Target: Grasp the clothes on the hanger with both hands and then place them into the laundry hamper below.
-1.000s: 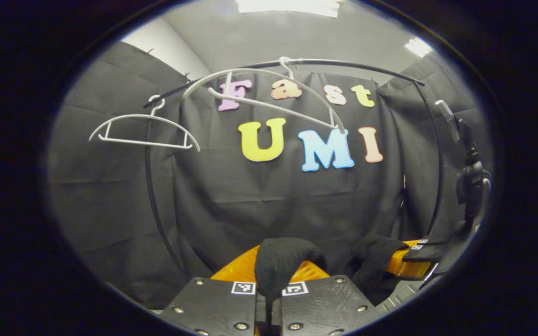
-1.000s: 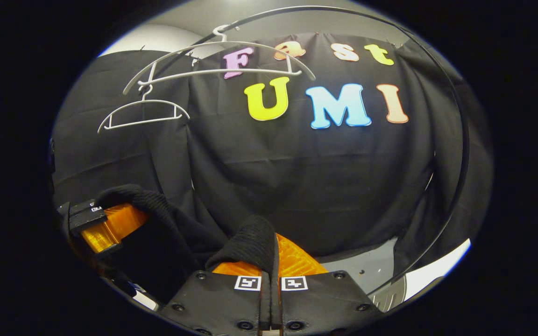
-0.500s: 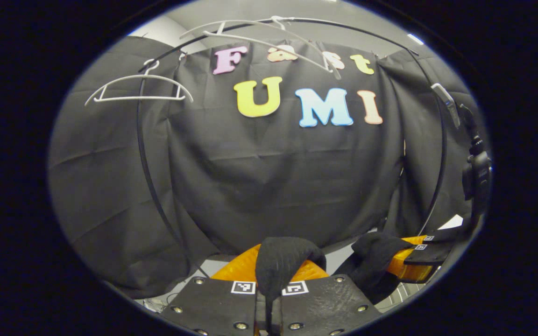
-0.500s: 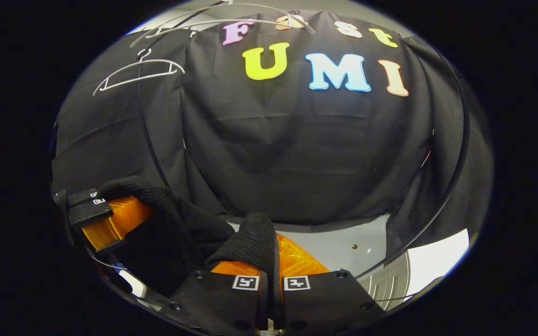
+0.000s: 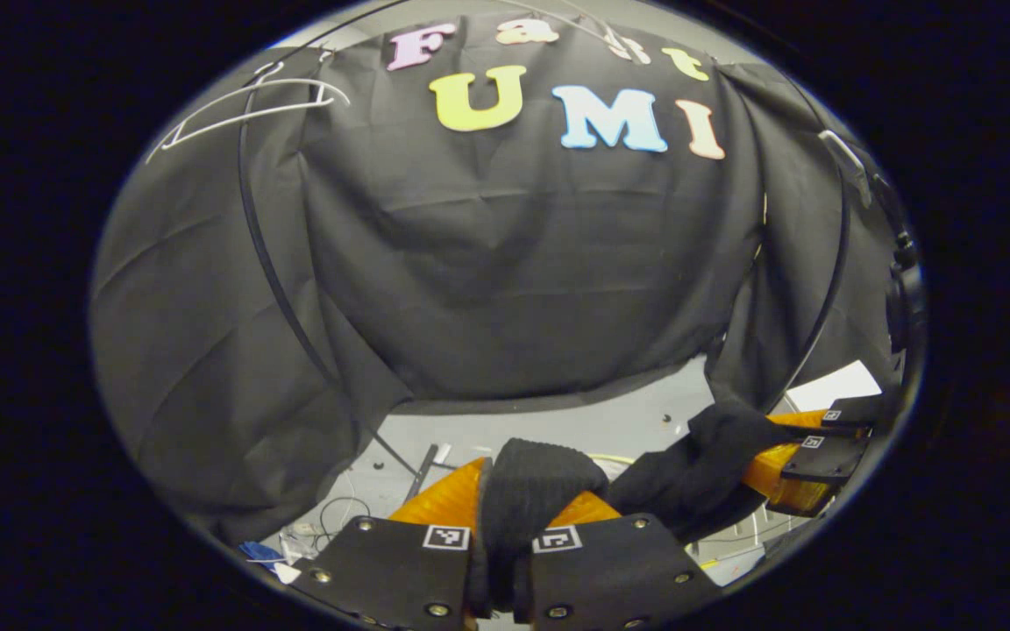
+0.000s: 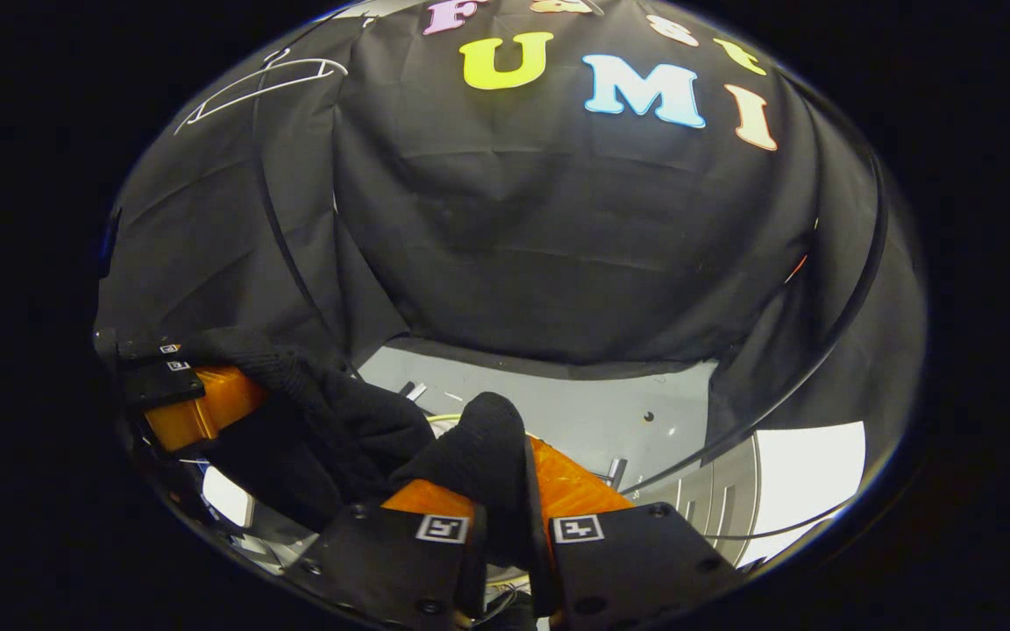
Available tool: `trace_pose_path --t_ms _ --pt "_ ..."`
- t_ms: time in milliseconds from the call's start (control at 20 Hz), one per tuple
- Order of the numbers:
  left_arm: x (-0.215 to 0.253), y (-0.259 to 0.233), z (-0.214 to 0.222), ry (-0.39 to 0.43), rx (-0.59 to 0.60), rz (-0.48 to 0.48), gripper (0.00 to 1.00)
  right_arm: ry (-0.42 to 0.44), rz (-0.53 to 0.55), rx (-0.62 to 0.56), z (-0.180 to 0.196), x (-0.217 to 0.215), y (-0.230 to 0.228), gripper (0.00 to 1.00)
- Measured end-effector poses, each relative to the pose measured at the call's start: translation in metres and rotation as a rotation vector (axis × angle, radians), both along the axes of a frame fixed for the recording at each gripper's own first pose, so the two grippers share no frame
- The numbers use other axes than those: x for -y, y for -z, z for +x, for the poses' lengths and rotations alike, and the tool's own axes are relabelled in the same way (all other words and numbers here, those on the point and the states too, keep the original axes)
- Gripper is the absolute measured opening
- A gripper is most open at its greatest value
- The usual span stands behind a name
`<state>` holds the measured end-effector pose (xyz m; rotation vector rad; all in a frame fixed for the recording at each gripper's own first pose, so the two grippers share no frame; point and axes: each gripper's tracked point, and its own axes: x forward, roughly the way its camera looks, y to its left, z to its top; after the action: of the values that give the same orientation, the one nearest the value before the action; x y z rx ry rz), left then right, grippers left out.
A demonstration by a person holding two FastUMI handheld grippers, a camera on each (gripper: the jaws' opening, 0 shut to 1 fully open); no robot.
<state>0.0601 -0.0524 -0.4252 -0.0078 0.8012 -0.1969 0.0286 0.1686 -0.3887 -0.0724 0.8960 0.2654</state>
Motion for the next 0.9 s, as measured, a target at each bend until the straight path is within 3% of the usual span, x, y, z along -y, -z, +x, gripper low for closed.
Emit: trace_pose_path --t_ms 100,150,200,350,400,900 --pt "-0.001 0.007 -0.01 0.011 -0.03 0.004 0.13 0.008 -0.018 -0.021 -0.005 0.005 0.004 0.31" --pt "-0.003 0.004 -0.014 0.013 -0.036 0.006 0.26 0.012 -0.021 -0.031 -0.007 0.007 0.005 0.39" --pt "-0.004 0.003 -0.014 0.011 -0.036 0.01 0.39 0.013 -0.025 -0.037 -0.013 0.008 0.004 0.39" --pt "-0.007 -0.013 -0.014 0.023 0.002 0.014 0.79 -0.001 -0.012 -0.003 -0.01 0.003 -0.015 0.94" --pt "-0.008 -0.019 -0.014 0.03 0.017 0.018 0.92 -0.005 -0.019 0.015 -0.01 0.002 -0.021 0.97" --pt "-0.02 -0.117 -0.021 0.025 0.203 0.001 0.92 0.039 -0.001 0.255 -0.014 0.03 -0.126 0.98"
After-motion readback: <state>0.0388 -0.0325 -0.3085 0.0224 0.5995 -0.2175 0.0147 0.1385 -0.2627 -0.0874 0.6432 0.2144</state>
